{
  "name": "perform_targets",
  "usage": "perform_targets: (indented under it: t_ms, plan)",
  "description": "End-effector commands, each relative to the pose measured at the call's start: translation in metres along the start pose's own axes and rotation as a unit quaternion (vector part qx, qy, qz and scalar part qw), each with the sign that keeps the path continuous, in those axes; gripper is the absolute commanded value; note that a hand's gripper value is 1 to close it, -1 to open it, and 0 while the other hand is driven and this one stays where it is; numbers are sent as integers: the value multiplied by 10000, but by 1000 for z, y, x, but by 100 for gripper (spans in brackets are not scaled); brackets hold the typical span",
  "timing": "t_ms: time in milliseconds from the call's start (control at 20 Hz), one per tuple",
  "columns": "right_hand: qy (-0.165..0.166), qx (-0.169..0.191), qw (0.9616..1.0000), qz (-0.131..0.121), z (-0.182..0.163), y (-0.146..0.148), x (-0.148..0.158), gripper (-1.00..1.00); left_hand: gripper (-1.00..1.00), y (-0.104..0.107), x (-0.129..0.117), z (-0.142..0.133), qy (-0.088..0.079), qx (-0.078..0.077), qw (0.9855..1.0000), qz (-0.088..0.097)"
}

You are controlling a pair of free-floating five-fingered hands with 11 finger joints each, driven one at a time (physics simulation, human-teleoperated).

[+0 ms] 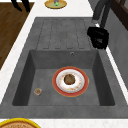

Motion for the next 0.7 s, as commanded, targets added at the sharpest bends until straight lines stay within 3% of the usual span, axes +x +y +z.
perform_targets:
  t_ms: [0,450,550,650]
  plan:
    - [-22,-21,9997,224,6,-2,31,100,0,0,0,0,0,0,10000,0]
    - [614,-334,9970,323,15,0,42,100,0,0,0,0,0,0,10000,0]
    - [873,-423,9941,476,17,1,46,100,0,0,0,0,0,0,10000,0]
    - [1209,-561,9888,668,22,2,54,100,0,0,0,0,0,0,10000,0]
